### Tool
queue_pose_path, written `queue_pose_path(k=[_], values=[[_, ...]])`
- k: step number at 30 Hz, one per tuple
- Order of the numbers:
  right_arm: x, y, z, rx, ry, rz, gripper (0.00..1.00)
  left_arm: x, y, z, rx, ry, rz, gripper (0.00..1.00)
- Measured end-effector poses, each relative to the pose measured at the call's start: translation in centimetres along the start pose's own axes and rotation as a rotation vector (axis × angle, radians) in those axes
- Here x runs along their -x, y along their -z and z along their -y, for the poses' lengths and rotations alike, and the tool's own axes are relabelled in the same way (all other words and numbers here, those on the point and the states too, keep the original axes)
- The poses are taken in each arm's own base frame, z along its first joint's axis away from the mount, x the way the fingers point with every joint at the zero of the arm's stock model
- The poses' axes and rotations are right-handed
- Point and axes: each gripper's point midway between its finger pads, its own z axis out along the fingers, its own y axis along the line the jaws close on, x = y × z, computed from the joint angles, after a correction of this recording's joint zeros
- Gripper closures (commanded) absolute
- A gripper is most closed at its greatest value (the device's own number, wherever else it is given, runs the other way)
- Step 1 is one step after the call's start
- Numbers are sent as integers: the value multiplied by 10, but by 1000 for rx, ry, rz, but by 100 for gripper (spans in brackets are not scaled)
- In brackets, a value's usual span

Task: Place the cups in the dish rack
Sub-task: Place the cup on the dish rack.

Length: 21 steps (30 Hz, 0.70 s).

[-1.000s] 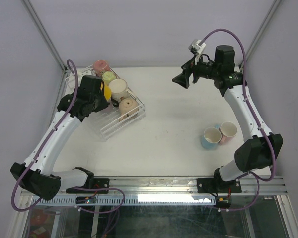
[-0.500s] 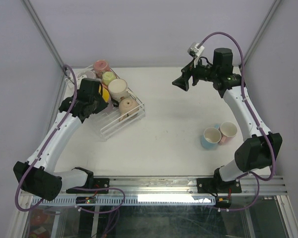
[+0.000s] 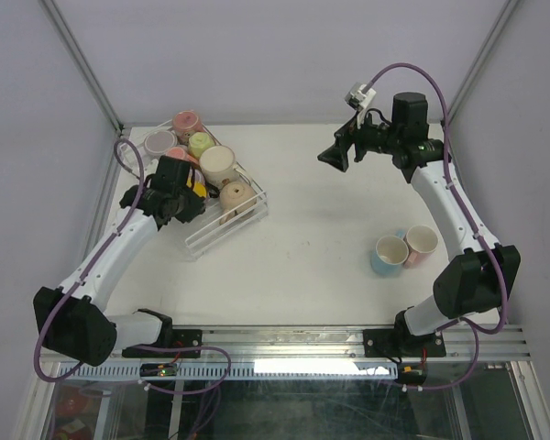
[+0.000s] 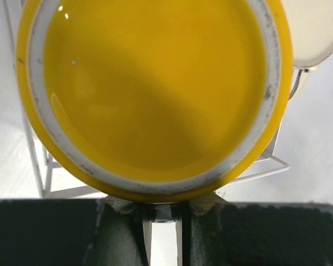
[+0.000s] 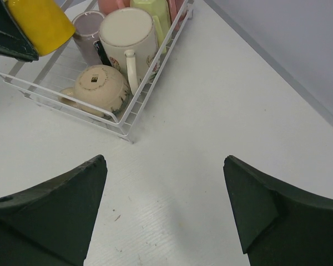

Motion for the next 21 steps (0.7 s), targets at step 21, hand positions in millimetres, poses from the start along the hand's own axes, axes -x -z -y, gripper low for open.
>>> queue_pose_path(k=[21], values=[[-5, 0, 1, -12, 2, -11, 11, 0, -9, 6, 108, 243, -24, 100]])
